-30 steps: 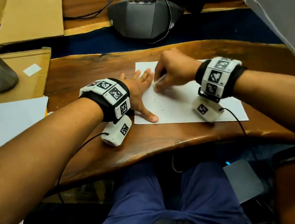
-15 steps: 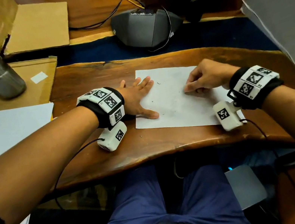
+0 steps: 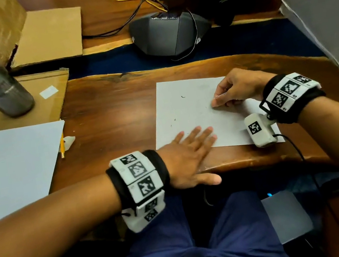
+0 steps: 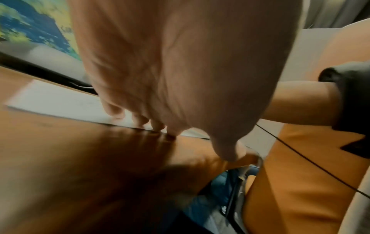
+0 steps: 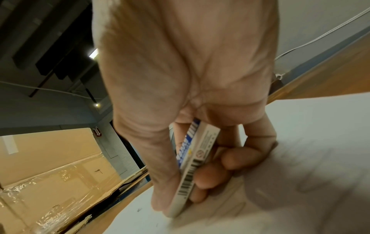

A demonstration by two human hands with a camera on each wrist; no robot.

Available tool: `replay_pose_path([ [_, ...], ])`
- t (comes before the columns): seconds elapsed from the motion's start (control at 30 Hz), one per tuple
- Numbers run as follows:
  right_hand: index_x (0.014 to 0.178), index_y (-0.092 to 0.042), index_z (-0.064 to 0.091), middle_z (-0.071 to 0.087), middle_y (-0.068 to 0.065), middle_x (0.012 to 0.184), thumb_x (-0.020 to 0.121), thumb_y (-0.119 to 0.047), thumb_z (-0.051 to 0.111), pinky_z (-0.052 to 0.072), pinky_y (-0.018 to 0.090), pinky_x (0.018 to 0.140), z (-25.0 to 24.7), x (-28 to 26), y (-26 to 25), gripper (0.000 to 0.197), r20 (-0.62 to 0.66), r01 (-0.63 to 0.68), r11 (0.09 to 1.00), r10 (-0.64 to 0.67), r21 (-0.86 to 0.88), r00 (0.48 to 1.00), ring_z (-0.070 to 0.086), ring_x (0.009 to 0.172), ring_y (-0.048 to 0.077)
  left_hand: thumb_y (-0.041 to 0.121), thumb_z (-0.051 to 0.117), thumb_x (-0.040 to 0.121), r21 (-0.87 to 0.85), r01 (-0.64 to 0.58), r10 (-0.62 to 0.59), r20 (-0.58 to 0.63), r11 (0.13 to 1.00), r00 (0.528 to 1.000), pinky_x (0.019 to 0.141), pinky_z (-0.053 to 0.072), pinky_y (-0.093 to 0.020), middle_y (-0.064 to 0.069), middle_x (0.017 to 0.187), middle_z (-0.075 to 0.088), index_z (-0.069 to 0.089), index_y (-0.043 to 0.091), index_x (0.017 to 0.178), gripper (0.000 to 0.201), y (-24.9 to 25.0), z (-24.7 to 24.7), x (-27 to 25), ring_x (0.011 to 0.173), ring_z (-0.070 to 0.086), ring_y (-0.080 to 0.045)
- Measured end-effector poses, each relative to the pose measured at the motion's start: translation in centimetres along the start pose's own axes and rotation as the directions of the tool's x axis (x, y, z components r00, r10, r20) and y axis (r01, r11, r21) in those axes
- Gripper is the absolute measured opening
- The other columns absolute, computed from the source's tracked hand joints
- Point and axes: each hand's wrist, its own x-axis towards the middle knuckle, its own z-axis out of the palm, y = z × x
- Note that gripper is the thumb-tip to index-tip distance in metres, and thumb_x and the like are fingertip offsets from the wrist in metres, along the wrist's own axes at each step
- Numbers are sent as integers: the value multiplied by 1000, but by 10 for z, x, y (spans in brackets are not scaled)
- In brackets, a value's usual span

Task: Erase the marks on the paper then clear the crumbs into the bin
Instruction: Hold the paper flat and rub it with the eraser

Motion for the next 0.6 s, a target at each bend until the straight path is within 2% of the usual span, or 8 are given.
replay_pose_path([
  [0.1,87,-10,79,75,19,94,77,-31,84,49,28,63,0,1,1,24,5,9,1000,-9,-3,1000,59,70,18,86,20,76,-42,185,-183,47,982,982,122,-6,-47,-5,154,-37,-28,15,150,113,-32,-1,-18,144,-30,-22],
  [0.2,86,-10,79,75,19,93,76,-31,85,50,32,66,-1,3,0,23,12,6,1000,-5,-10,1000,60,71,20,92,16,67,-44,366,-363,71,929,929,122,-7,-45,-11,155,-35,-27,9,149,124,-44,-7,-24,145,-28,-26],
  [0.27,85,-11,79,75,19,92,77,-31,85,50,34,68,-2,3,-1,22,18,1,1000,-1,-17,1000,59,72,21,92,20,71,-17,325,-325,-16,946,946,122,-8,-45,-13,156,-33,-24,7,150,124,-33,-11,-14,145,-28,-28],
  [0.33,84,-10,79,74,18,85,76,-30,85,49,34,68,-2,4,-1,22,15,1,1000,-1,-15,1000,58,71,22,88,25,76,35,157,-154,-69,987,986,121,-8,-45,-12,157,-30,-21,8,152,119,-14,-16,4,145,-27,-26],
  [0.4,84,-9,79,71,14,77,77,-30,85,48,33,66,-2,4,-1,23,13,-1,1000,1,-8,1000,57,70,22,83,29,82,49,26,-24,-36,998,999,121,-9,-45,-8,159,-27,-20,11,153,113,-1,-20,24,147,-24,-23],
  [0.47,84,-9,78,70,11,76,78,-29,85,47,32,63,-2,5,0,22,17,-6,1000,6,-7,1000,57,69,22,79,31,86,25,21,-21,-4,999,1000,121,-9,-45,-4,160,-26,-19,14,154,107,-6,-26,40,148,-22,-21],
  [0.6,84,-10,78,70,10,75,77,-31,85,48,33,64,-1,7,1,23,14,-12,1000,12,-15,1000,58,69,22,71,29,92,-33,21,-21,-13,999,1000,121,-9,-45,2,161,-24,-15,19,155,93,-43,-37,44,148,-21,-18],
])
